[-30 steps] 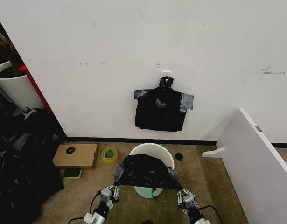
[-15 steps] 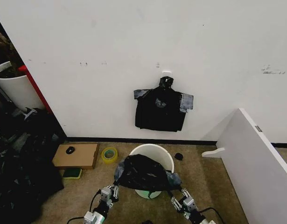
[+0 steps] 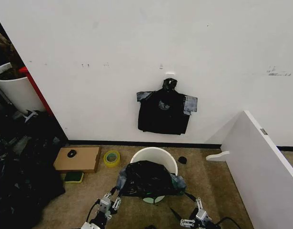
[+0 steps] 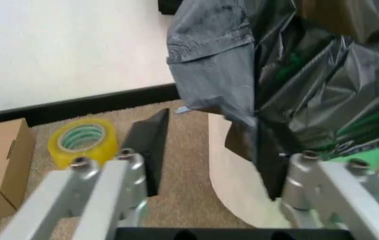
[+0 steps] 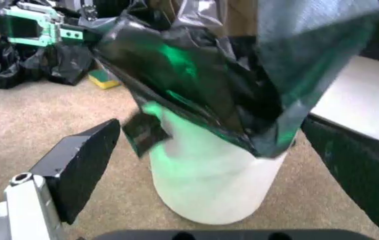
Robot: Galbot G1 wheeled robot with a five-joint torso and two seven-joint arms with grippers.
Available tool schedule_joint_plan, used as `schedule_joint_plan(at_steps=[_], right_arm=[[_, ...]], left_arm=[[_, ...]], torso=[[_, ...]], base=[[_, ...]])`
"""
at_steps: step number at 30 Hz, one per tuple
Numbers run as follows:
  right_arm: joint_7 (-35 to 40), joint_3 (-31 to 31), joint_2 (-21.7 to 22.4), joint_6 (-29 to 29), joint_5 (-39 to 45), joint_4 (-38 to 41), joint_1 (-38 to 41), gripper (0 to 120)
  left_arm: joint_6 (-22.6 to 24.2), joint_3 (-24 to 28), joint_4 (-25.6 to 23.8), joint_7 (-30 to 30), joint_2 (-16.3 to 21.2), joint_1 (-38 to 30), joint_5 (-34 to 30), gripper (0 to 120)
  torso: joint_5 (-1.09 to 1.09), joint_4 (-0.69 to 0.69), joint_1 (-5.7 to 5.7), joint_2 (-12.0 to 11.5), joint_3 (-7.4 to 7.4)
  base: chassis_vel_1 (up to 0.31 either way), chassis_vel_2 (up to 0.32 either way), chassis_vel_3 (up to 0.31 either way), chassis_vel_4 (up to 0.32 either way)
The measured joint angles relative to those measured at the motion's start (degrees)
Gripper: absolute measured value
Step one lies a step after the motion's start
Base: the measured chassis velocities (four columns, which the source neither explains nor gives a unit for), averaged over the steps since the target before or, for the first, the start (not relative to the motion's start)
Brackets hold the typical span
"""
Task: Place the garbage bag over the trash bin.
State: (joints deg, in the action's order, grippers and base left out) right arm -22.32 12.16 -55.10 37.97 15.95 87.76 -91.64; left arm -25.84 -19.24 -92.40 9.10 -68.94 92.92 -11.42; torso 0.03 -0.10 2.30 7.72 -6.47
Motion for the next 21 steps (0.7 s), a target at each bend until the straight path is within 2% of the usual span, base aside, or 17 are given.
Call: schedule_joint_plan(at_steps=[1,2,6,7,8,10,13,15,19,21], right_arm=[[0.04,0.08,0.0,0.08,-0.2,0.26,-0.12,100],[0.04,0.08,0.0,0.08,-0.2,0.26,-0.12,100],[0.28,0.7,0.04,0.3,-1.0,2.12,-0.65,100],[0.36,0.88,0.05,0.32,-1.17,2.71,-0.79,100],[0.36,0.88,0.05,0.32,-1.17,2.71,-0.79,100],[0.6,0.98,-0.05,0.36,-1.68,3.55,-1.02,100],[1.17,0.9,-0.57,0.54,-2.81,4.19,-1.11,100],[1.3,0.82,-0.76,0.56,-3.13,4.28,-1.12,100],[2.01,0.45,-1.47,0.58,-4.73,4.5,-1.06,100],[2.36,0.31,-1.66,0.54,-5.14,4.65,-1.01,100]], left_arm=[[-0.25,-0.11,-0.08,0.82,0.0,0.06,-0.41,58],[-0.25,-0.11,-0.08,0.82,0.0,0.06,-0.41,58],[-2.36,-2.43,1.51,14.14,-0.08,-0.68,-3.65,74],[-2.73,-4.04,2.3,19.34,-0.07,-1.33,-4.53,79],[-2.73,-4.04,2.3,19.34,-0.07,-1.33,-4.53,79],[-3.53,-6.85,3.93,26.48,0.18,-2.7,-4.65,89],[-4.49,-10.02,6.79,33.23,1.01,-4.74,-5.61,98],[-4.66,-10.73,7.54,34.93,1.15,-5.24,-6.11,99],[-5.76,-13.99,12.26,44.96,2.0,-8.75,-8.58,100],[-6.19,-14.44,14.0,47.92,2.35,-10.05,-9.76,100]], torso=[[0.0,0.0,0.0,0.0,0.0],[0.0,0.0,0.0,0.0,0.0],[-0.02,0.01,0.0,0.0,0.0],[-0.02,0.0,0.0,0.0,0.0],[-0.02,0.0,0.0,0.0,0.0],[-0.02,0.0,0.0,0.0,0.0],[-0.02,0.01,0.0,0.01,0.0],[-0.02,0.0,0.0,0.01,0.0],[-0.02,0.0,0.0,0.01,0.0],[-0.02,0.0,0.0,0.01,0.0]], base=[[0.0,0.0,0.0,0.0],[0.0,0.0,0.0,0.0],[0.0,0.0,0.0,0.0],[0.0,0.0,0.0,0.0],[0.0,0.0,0.0,0.0],[0.0,0.0,0.0,0.0],[0.0,0.0,0.0,0.0],[0.0,0.0,0.0,0.0],[0.0,0.0,0.0,0.0],[0.0,0.0,0.0,0.0]])
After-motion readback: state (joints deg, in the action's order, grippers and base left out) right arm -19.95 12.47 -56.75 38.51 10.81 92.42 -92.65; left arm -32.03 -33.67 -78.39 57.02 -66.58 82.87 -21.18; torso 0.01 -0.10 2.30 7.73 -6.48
